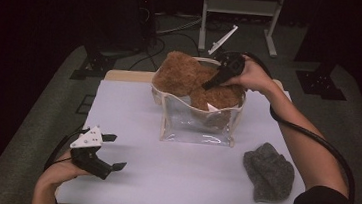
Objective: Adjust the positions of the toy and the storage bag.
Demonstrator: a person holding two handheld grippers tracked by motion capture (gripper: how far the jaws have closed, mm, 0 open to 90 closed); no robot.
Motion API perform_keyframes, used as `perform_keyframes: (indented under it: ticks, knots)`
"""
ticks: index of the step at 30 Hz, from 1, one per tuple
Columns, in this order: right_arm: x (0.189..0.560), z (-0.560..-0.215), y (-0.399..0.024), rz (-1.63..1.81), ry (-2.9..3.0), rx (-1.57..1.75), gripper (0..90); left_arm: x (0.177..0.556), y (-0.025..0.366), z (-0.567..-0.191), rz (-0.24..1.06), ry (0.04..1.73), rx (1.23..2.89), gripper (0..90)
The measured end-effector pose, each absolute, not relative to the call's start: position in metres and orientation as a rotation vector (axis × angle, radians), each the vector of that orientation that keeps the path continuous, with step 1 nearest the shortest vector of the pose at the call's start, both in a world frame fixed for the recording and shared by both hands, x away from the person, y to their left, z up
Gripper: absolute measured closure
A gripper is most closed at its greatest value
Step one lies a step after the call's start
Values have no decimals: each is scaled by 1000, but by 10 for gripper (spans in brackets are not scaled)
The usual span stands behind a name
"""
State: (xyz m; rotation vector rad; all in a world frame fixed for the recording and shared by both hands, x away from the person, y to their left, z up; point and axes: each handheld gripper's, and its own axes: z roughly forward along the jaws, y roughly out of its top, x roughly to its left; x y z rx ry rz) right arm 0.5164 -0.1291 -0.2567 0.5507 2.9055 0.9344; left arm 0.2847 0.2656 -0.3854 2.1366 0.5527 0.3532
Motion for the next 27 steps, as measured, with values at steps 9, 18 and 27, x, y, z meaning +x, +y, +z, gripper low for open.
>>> perform_keyframes:
  ticks: [9, 18, 27]
  knots:
    - [515, -281, -123, 881, 2927, 552, 379, 285, 266, -386, 351, 554, 2136, 30]
    - [513, -263, -120, 1017, 2874, 523, 308, 283, 267, -383, 359, 556, 2121, 30]
    - [516, -249, -86, 1261, 2786, 466, 436, 283, 268, -383, 364, 554, 2121, 30]
